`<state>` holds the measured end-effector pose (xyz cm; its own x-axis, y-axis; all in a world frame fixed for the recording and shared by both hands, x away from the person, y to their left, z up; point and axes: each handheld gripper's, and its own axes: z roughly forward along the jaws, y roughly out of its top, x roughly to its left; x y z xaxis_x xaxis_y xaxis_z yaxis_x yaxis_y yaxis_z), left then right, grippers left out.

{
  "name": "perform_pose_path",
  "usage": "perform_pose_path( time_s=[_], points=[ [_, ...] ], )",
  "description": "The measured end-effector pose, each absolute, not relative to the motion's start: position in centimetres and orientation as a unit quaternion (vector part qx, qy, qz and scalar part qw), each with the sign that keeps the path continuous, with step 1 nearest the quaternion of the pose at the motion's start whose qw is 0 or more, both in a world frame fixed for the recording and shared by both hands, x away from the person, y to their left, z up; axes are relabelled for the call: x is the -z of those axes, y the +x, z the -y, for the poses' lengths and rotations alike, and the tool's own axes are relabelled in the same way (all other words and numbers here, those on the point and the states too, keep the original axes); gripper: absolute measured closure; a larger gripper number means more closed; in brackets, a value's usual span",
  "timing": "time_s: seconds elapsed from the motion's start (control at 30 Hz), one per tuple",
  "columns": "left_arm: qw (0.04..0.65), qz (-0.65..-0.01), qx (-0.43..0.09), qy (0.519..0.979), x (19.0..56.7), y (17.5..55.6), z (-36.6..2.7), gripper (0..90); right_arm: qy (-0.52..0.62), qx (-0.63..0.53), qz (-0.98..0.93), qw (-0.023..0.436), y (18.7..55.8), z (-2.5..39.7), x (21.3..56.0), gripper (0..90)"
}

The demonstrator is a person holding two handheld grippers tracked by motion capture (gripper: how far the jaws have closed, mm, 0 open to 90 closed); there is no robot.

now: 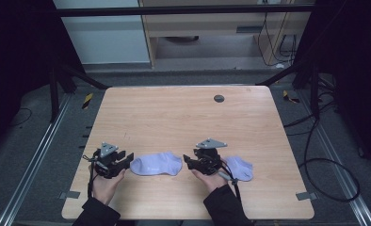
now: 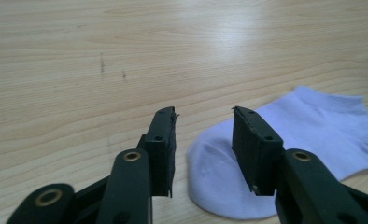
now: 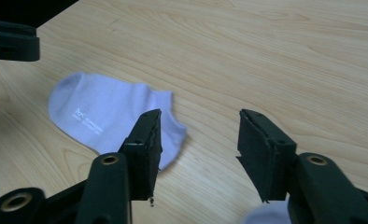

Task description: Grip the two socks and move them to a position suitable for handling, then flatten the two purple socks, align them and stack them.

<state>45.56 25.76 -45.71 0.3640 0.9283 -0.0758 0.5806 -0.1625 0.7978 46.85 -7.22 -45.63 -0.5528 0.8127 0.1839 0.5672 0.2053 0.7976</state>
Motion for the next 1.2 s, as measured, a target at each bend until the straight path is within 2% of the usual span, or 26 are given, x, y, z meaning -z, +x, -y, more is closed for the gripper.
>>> perform_pose_path(
  time_s=[0.23, 0.53, 0.77, 0.83, 1.2],
  points=[
    [0.394, -0.492, -0.207, 0.748, 45.0, 45.1, -23.6, 51.9, 0.467, -0.423, -0.761, 0.155, 47.1, 11.3, 44.7, 41.7],
    [0.395, -0.464, -0.184, 0.771, 44.5, 45.0, -20.5, 47.3, 0.477, -0.385, -0.772, 0.169, 45.3, 17.7, 45.3, 40.4],
    [0.394, -0.442, -0.165, 0.789, 44.4, 45.4, -17.2, 46.0, 0.502, -0.376, -0.756, 0.187, 44.6, 21.9, 45.3, 42.4],
    [0.39, -0.438, -0.163, 0.793, 44.5, 45.6, -16.4, 46.0, 0.509, -0.374, -0.752, 0.19, 44.7, 22.7, 45.3, 45.3],
    [0.381, -0.411, -0.15, 0.815, 44.1, 46.3, -11.7, 47.8, 0.529, -0.334, -0.76, 0.173, 45.3, 24.6, 46.2, 54.1]
  ],
)
